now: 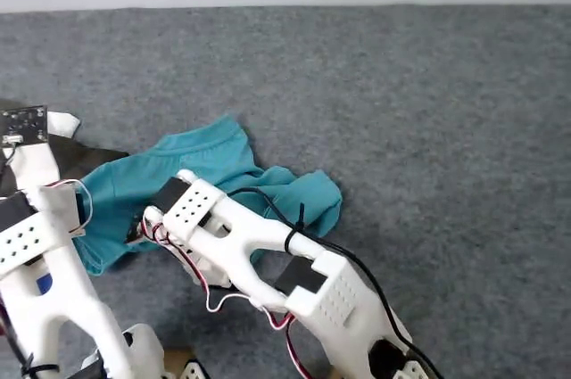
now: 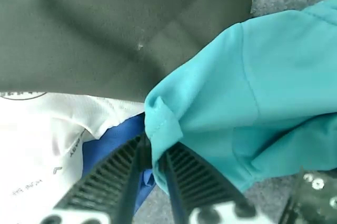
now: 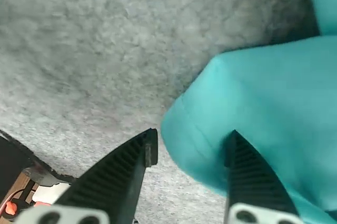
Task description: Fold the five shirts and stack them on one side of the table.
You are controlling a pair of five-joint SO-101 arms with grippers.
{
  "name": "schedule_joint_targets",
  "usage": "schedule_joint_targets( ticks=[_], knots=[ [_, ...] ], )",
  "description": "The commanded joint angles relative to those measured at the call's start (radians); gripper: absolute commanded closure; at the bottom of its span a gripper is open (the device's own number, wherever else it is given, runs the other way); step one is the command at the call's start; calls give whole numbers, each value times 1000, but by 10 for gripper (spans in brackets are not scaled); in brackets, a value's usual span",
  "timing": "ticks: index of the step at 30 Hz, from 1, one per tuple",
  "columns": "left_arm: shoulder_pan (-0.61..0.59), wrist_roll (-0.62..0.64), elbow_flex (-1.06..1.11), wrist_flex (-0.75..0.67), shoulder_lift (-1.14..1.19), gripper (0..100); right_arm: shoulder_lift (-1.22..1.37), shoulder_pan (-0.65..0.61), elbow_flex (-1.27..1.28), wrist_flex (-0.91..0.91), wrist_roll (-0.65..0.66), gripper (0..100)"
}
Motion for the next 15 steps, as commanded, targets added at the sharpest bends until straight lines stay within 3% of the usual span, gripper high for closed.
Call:
schedule_joint_targets(
  ticks=[1,4,15],
  knots=[
    [-5,9,-5,3,-40,995,-13,71,-9,27,-8,868],
    [-5,9,-7,3,-40,995,-28,128,-15,30,-12,984],
    [-5,9,-41,55,-44,995,-229,421,-20,36,44,988]
  ],
)
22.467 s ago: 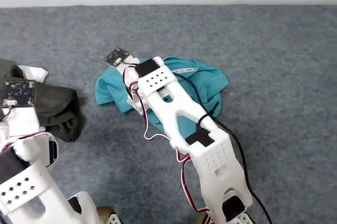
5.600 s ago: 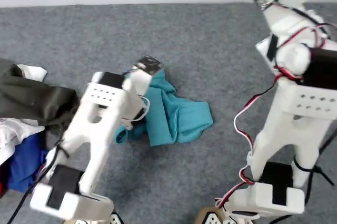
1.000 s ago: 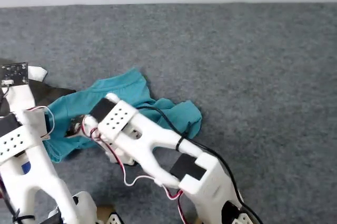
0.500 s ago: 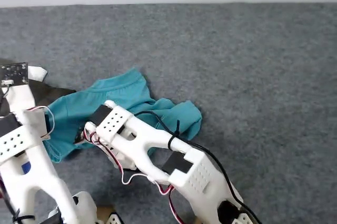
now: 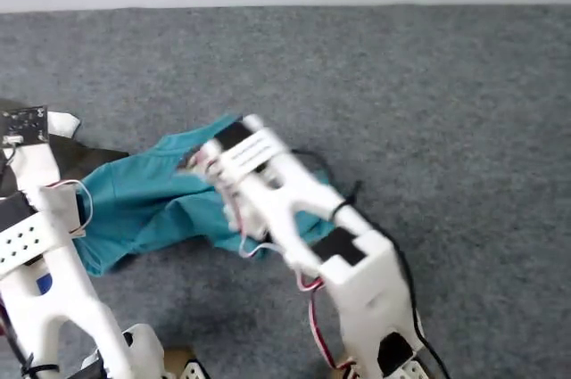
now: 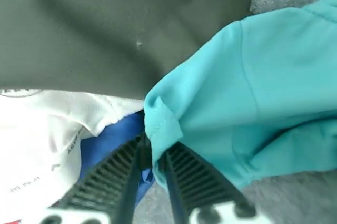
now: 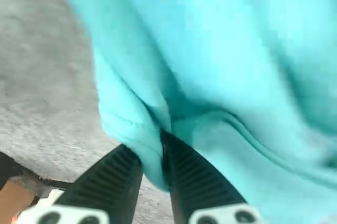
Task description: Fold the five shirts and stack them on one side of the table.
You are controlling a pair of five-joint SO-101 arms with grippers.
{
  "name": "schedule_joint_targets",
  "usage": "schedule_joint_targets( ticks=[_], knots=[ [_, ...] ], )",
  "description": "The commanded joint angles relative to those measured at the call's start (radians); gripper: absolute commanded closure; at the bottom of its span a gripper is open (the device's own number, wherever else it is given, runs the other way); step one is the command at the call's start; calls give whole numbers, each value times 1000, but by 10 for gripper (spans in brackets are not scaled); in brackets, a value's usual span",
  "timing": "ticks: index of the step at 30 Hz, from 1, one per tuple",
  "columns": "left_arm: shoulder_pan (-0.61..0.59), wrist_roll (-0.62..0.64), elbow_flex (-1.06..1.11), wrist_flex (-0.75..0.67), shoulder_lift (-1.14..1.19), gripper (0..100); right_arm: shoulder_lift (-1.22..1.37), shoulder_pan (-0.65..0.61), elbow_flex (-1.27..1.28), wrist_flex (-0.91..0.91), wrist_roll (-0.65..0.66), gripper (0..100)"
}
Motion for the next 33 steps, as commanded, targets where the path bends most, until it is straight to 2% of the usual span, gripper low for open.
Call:
schedule_joint_targets(
  ticks=[1,11,15,20,26,30,33],
  knots=[
    [-3,9,-51,43,-44,995,-137,131,-20,36,44,988],
    [0,9,-177,126,-44,995,-222,483,-21,-41,87,988],
    [0,9,-176,126,-44,995,-191,558,-20,-133,86,988],
    [2,9,-176,124,-43,995,-120,553,-21,-154,89,965],
    [2,9,-176,123,-37,995,-133,515,-95,-64,84,766],
    [2,9,-176,118,-37,995,-170,458,-209,42,91,757],
    [32,9,-174,118,-37,995,-231,410,-216,44,91,757]
  ],
)
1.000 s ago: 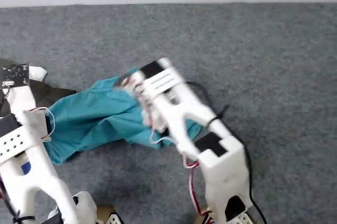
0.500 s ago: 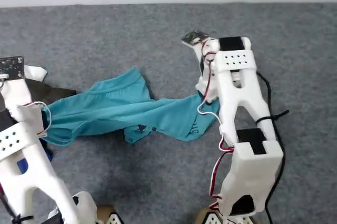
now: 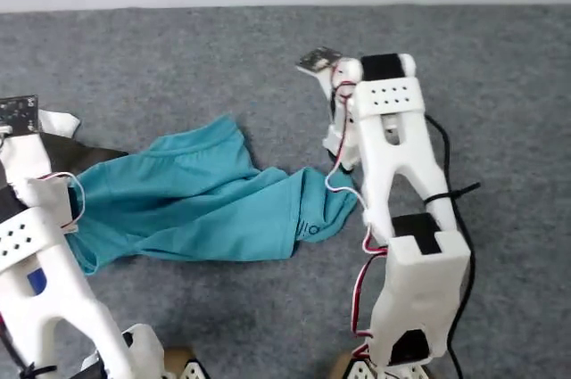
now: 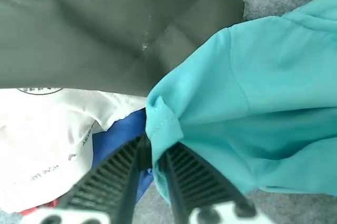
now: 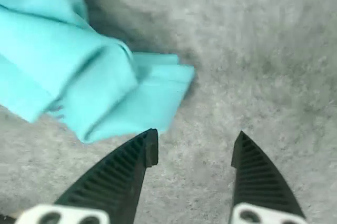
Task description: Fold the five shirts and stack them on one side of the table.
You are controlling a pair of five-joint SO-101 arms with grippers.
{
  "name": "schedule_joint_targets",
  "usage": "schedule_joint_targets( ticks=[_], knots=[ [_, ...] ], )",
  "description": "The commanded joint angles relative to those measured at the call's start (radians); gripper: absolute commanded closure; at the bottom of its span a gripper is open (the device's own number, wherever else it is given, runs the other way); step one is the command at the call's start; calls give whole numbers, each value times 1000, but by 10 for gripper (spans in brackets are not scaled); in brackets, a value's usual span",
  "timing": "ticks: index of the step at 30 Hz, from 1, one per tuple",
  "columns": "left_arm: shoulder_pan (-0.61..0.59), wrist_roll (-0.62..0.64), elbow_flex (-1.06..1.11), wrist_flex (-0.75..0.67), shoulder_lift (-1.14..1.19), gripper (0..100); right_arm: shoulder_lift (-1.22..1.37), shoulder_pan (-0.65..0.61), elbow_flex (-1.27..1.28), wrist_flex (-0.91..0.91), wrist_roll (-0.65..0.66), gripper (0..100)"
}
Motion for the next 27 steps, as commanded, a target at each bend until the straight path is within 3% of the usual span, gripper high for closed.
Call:
schedule_joint_targets(
  ticks=[1,7,13,19,27],
  knots=[
    [43,9,-38,-3,-31,995,-133,-58,-60,44,11,757],
    [118,9,-31,-6,-31,995,-274,-174,86,45,86,764],
    [115,43,-28,-34,-29,995,-420,-274,382,41,129,846],
    [114,58,1,-71,-29,995,-481,-394,603,-39,127,728],
    [44,83,71,-127,-29,995,-406,-558,789,-294,129,727]
  ],
)
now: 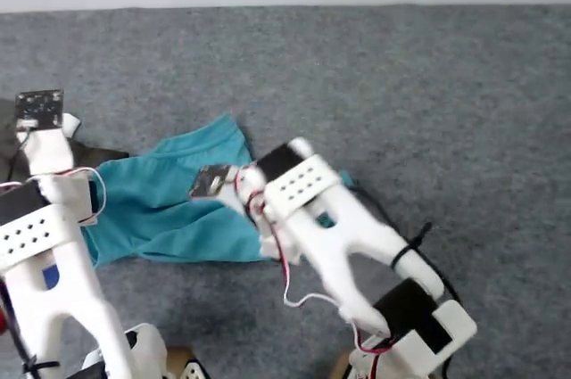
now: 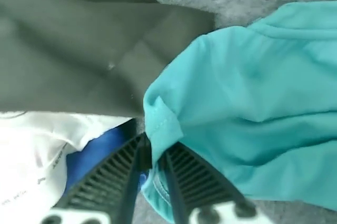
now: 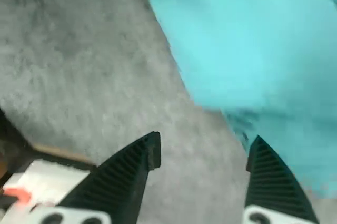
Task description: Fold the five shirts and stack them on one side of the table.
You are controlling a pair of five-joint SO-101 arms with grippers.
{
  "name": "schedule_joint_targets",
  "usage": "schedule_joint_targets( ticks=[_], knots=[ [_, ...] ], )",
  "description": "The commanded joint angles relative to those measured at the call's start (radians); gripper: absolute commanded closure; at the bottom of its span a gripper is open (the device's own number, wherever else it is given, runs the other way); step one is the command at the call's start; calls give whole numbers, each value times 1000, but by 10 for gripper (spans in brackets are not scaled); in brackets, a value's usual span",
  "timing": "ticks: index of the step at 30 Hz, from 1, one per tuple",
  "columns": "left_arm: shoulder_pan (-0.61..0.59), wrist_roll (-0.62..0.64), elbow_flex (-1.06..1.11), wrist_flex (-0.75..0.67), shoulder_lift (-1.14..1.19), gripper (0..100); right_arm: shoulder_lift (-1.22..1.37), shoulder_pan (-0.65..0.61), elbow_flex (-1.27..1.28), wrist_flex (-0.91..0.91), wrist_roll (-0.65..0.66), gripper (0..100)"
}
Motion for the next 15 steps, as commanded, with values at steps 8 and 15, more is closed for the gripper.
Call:
schedule_joint_targets(
  ticks=[8,15],
  knots=[
    [-38,15,12,-34,-29,995,168,-58,3,-193,11,727],
    [-38,18,13,-34,-29,995,278,-13,3,-278,11,729]
  ],
)
